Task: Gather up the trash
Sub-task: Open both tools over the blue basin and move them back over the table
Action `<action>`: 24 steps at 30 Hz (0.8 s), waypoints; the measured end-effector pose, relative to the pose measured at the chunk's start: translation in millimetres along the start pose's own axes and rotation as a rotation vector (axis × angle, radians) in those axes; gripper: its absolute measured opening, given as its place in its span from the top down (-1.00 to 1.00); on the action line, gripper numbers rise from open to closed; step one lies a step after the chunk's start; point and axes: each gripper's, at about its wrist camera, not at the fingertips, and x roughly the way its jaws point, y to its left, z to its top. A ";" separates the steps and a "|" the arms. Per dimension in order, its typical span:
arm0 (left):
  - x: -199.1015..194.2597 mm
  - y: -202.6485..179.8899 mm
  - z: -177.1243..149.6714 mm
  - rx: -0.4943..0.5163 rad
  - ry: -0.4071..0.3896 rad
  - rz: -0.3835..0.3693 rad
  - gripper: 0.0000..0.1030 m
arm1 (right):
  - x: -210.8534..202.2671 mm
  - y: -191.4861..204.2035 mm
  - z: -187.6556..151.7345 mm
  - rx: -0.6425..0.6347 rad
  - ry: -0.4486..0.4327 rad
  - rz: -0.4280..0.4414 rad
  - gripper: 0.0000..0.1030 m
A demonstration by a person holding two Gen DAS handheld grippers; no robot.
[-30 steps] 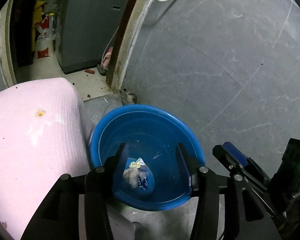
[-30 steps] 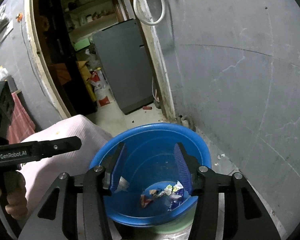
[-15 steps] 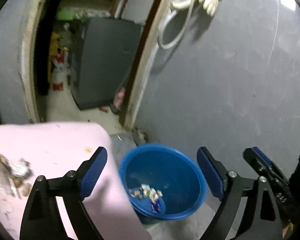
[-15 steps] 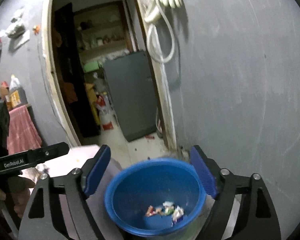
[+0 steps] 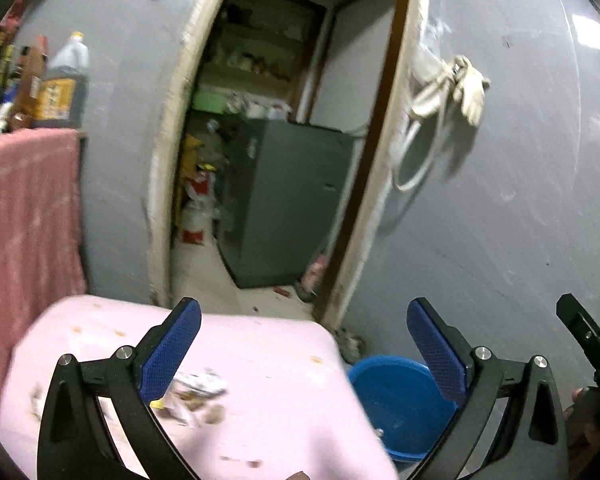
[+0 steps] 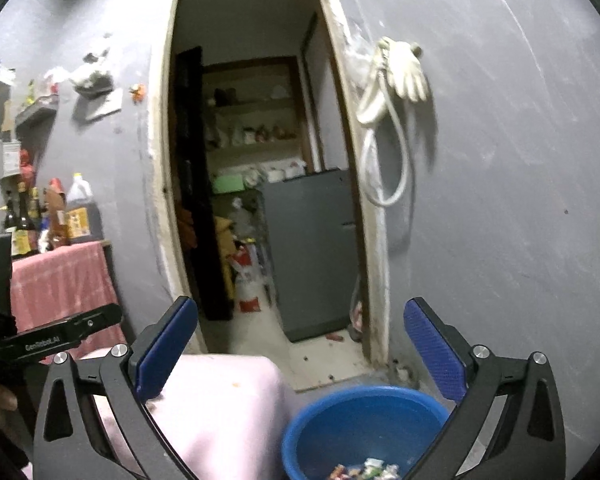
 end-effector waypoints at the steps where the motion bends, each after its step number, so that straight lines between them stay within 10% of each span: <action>1: -8.3 6.2 2.3 0.002 -0.014 0.014 -0.96 | 0.2 8.9 1.9 -0.003 -0.009 0.014 -1.00; 24: -76.7 128.2 -18.5 -0.027 -0.058 0.258 -0.97 | 48.8 139.0 -32.0 -0.096 0.095 0.207 -1.00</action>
